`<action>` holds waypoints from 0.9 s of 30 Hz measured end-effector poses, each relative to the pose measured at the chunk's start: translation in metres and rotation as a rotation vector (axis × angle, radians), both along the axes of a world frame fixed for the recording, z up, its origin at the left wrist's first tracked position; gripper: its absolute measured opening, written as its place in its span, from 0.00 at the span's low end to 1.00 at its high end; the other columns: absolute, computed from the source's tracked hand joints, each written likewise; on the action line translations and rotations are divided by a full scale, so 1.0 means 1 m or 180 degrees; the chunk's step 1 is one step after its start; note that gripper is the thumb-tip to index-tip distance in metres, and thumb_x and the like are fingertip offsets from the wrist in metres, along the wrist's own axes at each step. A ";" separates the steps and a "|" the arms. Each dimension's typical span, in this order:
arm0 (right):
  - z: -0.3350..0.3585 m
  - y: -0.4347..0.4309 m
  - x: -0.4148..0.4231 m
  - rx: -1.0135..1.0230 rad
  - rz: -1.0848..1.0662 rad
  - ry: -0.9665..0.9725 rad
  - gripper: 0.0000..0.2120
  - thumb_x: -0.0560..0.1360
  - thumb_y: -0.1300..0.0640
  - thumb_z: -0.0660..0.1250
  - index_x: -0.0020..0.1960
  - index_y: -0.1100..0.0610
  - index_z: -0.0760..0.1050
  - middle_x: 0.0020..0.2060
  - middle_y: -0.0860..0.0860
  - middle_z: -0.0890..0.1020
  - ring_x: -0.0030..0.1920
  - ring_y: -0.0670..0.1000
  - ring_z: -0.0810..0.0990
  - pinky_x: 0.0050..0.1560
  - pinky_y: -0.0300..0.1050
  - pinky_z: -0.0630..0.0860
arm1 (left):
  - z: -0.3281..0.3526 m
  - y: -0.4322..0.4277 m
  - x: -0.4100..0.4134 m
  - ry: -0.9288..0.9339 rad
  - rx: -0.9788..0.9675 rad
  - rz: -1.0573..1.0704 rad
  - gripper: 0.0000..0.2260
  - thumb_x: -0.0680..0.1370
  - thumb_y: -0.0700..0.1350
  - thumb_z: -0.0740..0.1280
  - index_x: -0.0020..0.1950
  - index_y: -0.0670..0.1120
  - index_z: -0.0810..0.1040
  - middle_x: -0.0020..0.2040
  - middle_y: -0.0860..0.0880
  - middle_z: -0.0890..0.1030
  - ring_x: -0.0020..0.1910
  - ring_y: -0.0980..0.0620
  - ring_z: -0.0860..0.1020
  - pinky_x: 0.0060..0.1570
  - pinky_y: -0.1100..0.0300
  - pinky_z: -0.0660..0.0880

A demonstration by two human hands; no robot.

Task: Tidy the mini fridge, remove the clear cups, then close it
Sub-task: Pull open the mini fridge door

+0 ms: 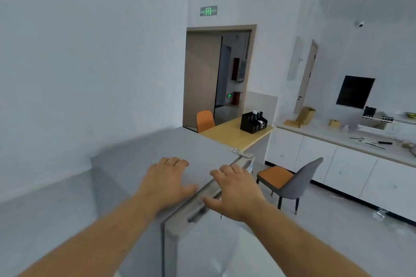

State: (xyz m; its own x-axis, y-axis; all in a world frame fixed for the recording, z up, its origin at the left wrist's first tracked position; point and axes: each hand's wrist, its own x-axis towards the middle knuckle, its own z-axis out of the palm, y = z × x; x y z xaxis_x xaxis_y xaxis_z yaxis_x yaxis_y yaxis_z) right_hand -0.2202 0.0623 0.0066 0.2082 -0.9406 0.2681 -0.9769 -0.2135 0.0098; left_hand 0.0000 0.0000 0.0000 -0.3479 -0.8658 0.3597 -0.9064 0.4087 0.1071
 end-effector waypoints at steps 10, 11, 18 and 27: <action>-0.034 -0.008 0.016 0.0050 0.0046 -0.0275 0.32 0.75 0.27 0.51 0.67 0.46 0.72 0.61 0.47 0.75 0.59 0.53 0.70 0.59 0.52 0.72 | -0.030 -0.017 -0.016 0.0321 0.0365 -0.0078 0.30 0.74 0.74 0.56 0.64 0.54 0.78 0.62 0.53 0.80 0.61 0.50 0.75 0.59 0.50 0.75; -0.035 -0.007 0.016 0.0025 0.0042 -0.0307 0.32 0.75 0.27 0.51 0.67 0.46 0.72 0.61 0.47 0.75 0.60 0.53 0.70 0.60 0.52 0.71 | -0.030 -0.018 -0.016 0.0392 0.0352 -0.0047 0.30 0.73 0.73 0.57 0.64 0.54 0.78 0.62 0.54 0.80 0.61 0.50 0.75 0.58 0.50 0.75; -0.053 0.008 0.018 -0.0719 0.0609 -0.0450 0.12 0.78 0.45 0.63 0.52 0.53 0.73 0.48 0.47 0.74 0.46 0.49 0.69 0.49 0.46 0.71 | -0.035 -0.018 -0.016 0.0382 0.0309 -0.0038 0.28 0.75 0.70 0.58 0.66 0.55 0.77 0.64 0.53 0.81 0.62 0.49 0.75 0.58 0.50 0.74; -0.048 0.016 0.015 -0.0237 0.0759 -0.0391 0.15 0.84 0.47 0.58 0.46 0.55 0.77 0.40 0.49 0.74 0.41 0.50 0.71 0.48 0.47 0.72 | -0.033 -0.017 -0.016 0.0332 0.0404 -0.0020 0.28 0.75 0.70 0.57 0.66 0.56 0.76 0.65 0.52 0.80 0.62 0.49 0.75 0.59 0.49 0.74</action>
State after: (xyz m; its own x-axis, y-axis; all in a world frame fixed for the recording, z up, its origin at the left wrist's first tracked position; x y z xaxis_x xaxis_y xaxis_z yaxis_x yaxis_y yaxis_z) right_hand -0.2048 0.0783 -0.0413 0.3831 -0.8456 0.3716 -0.8939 -0.4407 -0.0814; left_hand -0.0162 -0.0171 -0.0326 -0.3199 -0.9045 0.2821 -0.8850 0.3916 0.2518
